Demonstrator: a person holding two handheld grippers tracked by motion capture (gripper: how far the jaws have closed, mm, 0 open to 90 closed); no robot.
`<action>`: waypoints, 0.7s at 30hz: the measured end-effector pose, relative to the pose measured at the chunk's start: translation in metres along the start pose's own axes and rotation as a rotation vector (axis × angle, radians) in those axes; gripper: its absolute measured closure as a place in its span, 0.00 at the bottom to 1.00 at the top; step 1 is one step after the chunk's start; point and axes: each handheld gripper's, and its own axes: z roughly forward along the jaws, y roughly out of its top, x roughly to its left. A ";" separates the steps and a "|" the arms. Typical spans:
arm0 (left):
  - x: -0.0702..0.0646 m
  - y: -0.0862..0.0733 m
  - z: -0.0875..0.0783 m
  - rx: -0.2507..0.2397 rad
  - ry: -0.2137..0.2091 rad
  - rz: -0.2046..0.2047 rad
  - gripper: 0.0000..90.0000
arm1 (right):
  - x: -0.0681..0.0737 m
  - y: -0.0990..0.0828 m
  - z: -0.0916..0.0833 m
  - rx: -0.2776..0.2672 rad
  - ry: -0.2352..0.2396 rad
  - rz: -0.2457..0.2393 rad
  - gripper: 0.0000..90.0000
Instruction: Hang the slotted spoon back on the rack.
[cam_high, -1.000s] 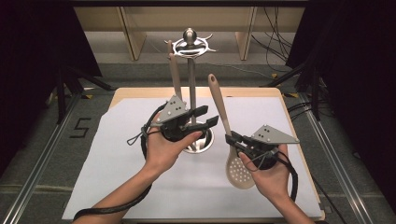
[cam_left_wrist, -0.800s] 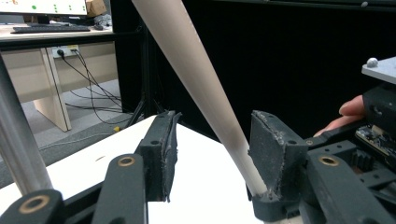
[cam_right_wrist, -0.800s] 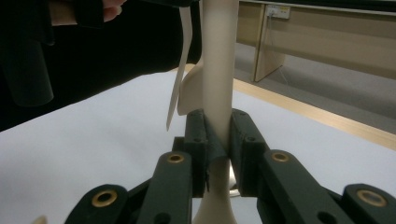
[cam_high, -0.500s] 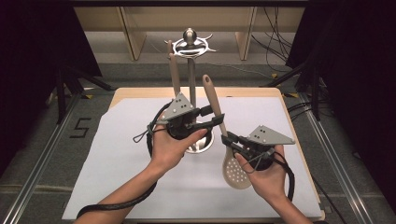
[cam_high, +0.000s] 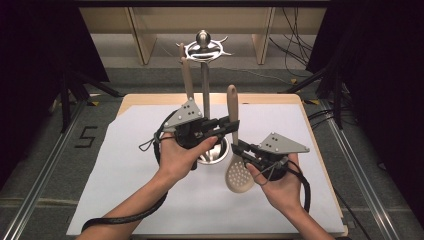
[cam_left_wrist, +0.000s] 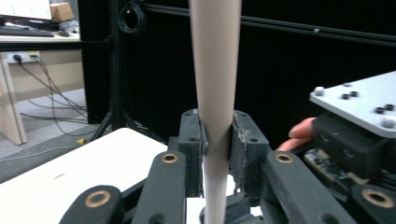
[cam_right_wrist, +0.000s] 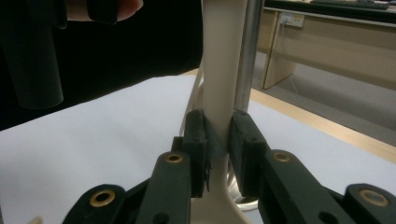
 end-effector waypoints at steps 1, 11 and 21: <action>0.001 0.000 -0.001 0.001 0.002 0.002 0.84 | 0.000 0.002 0.001 -0.012 0.011 -0.017 0.79; 0.023 0.003 -0.015 0.017 -0.006 0.041 0.84 | -0.016 -0.003 -0.018 -0.051 -0.023 -0.005 0.62; 0.031 0.014 -0.027 0.002 0.004 0.068 0.84 | -0.071 -0.035 -0.032 0.003 -0.186 0.110 0.62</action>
